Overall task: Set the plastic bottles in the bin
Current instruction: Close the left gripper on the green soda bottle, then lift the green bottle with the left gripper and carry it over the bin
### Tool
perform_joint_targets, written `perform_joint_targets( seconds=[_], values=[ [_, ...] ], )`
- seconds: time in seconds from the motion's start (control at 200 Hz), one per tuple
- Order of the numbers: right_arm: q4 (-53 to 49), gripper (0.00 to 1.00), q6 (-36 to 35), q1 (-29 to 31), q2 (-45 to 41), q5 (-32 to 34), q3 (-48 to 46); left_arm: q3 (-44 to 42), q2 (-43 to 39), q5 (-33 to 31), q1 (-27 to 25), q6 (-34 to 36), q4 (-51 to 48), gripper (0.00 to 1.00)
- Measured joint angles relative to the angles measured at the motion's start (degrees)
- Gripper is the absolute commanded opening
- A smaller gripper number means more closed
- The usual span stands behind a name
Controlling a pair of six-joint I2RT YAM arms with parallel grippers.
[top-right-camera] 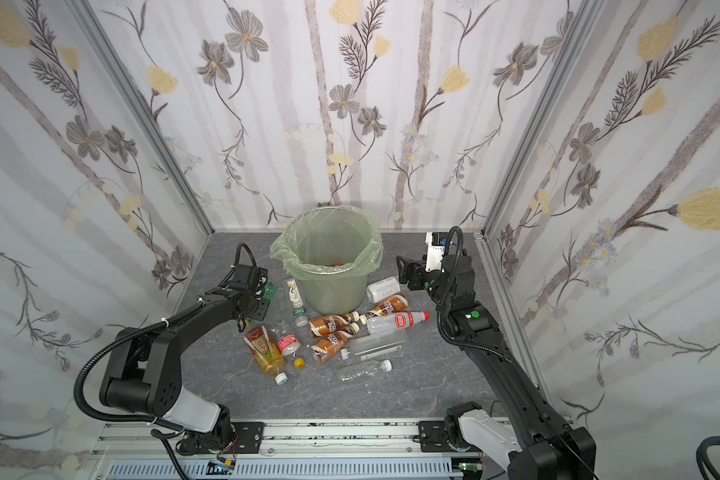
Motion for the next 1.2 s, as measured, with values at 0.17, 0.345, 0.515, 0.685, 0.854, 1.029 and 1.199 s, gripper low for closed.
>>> perform_joint_targets(
  seconds=[0.17, 0.345, 0.515, 0.685, 0.854, 1.029, 1.199],
  values=[
    [0.00, 0.83, 0.02, 0.00, 0.04, 0.00, -0.11, 0.85, -2.80, 0.11, 0.81, -0.61, -0.07, 0.55],
    [0.04, 0.83, 0.07, 0.00, 0.11, 0.00, -0.13, 1.97, -6.08, 1.92, 1.31, -1.31, -0.24, 0.55],
    [0.04, 0.83, 0.46, 0.00, 0.13, 0.00, -0.13, 3.26, -10.34, 4.57, 1.53, -2.58, -0.52, 0.55],
    [0.24, 0.83, 0.68, 0.00, 0.50, -0.22, -0.13, 5.05, -14.51, 7.45, 1.77, -3.02, -0.70, 0.56],
    [0.94, 0.83, 1.07, 0.00, 0.94, -0.22, -0.09, 7.26, -18.43, 10.03, 1.79, -4.24, -0.96, 0.56],
    [0.96, 0.84, 1.05, 0.00, 0.74, -0.20, -0.09, 10.19, -20.90, 12.35, 1.79, -5.77, -1.07, 0.56],
    [0.90, 0.84, 0.63, 0.00, 0.72, 0.24, -0.09, 12.68, -21.70, 17.31, 1.79, -7.39, -1.05, 0.56]
  ],
)
